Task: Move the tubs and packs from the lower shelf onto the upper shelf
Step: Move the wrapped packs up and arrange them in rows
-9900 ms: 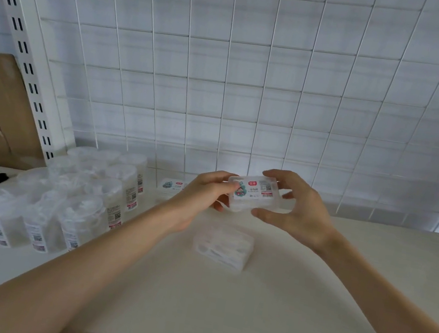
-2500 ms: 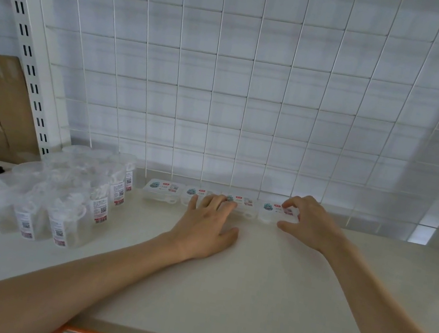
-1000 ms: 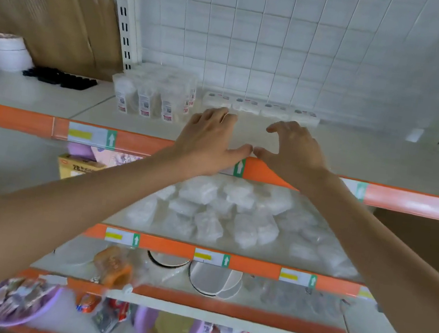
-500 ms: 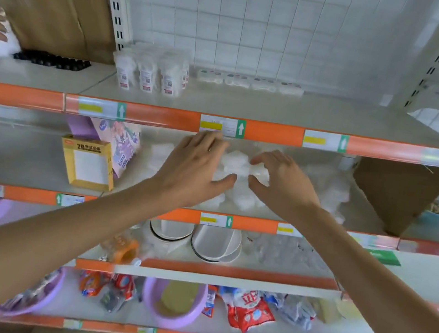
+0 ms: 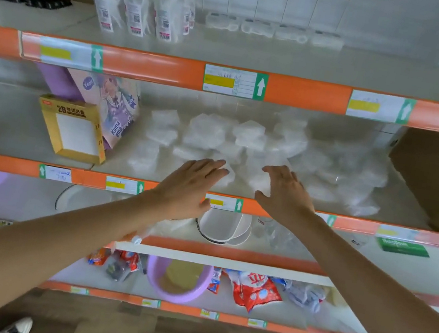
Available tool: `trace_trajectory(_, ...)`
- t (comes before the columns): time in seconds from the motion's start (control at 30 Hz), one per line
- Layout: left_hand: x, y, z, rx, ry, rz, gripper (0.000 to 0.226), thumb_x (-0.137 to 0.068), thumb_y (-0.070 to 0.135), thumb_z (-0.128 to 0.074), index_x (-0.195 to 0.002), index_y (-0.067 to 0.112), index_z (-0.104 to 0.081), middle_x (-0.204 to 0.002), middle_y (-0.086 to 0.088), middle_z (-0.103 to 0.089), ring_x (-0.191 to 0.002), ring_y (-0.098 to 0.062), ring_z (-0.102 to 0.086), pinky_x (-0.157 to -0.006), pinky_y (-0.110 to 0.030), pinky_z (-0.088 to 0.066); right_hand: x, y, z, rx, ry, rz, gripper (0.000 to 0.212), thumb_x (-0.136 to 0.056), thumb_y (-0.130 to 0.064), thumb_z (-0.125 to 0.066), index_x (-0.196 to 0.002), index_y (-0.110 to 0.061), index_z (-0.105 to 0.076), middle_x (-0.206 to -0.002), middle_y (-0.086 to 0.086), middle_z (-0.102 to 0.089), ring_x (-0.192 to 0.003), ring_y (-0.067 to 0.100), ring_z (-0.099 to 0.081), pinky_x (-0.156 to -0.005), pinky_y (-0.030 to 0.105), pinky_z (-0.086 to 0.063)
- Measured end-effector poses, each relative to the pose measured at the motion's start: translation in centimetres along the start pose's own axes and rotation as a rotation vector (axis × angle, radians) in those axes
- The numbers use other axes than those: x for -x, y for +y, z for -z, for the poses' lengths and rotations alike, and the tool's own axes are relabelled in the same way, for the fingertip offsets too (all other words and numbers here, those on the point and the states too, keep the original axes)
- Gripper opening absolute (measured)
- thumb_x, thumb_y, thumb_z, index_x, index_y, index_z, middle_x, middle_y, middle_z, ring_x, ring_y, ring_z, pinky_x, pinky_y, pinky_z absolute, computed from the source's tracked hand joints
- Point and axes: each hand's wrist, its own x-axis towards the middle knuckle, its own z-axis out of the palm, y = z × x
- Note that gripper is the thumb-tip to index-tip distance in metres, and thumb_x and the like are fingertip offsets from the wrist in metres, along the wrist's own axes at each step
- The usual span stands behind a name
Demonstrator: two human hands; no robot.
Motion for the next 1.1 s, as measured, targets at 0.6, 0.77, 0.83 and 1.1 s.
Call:
trace_trajectory(0.6,-7.9,-4.1,-5.2,0.001,-0.113,-0.028,0.062,-0.091,0.021,-0.063,-0.148,0.019,-0.039,-0.141,-0.011,-0.043,-0.126,-0.033,-0.041,-0.104,-0.037,-0.027,-7.0,4.0,-5.7,0.410,-0.021,0.234,0.070,-0.095,-0.045,-0.047,-0.155,-0.018,-0.022,-0.154,0.014,-0.030,-0.131,0.035,-0.033,-0.105,0.044,-0.025)
trace_trajectory(0.77,-8.5,-3.7,-5.3,0.044,-0.133,0.129,0.061,-0.089,0.039,-0.065,-0.141,0.014,-0.044,-0.132,-0.010,-0.042,-0.122,-0.029,-0.042,-0.104,-0.034,-0.026,-8.1,4.1,-4.6,0.429,0.007,0.225,0.064,-0.094,-0.060,-0.046,-0.145,-0.022,-0.038,-0.133,0.007,-0.047,-0.120,0.027,-0.046,-0.100,0.039,-0.031)
trace_trajectory(0.83,-8.7,-3.5,-5.4,0.097,-0.142,0.186,0.062,-0.087,0.039,-0.067,-0.138,0.011,-0.046,-0.131,-0.012,-0.042,-0.121,-0.030,-0.044,-0.103,-0.036,-0.030,-8.3,3.9,-4.4,0.442,0.013,0.227,0.069,-0.089,-0.068,-0.045,-0.141,-0.022,-0.043,-0.126,0.007,-0.050,-0.114,0.026,-0.050,-0.099,0.039,-0.035)
trace_trajectory(1.1,-8.3,-3.5,-4.6,0.277,-0.146,0.275,0.065,-0.082,0.040,-0.075,-0.136,0.017,-0.046,-0.135,-0.002,-0.055,-0.121,-0.023,-0.051,-0.096,-0.031,-0.035,-9.4,4.6,-3.3,0.386,-0.149,0.360,0.067,-0.086,-0.035,-0.067,-0.145,-0.014,-0.041,-0.138,0.008,-0.040,-0.121,0.026,-0.045,-0.101,0.035,-0.037)
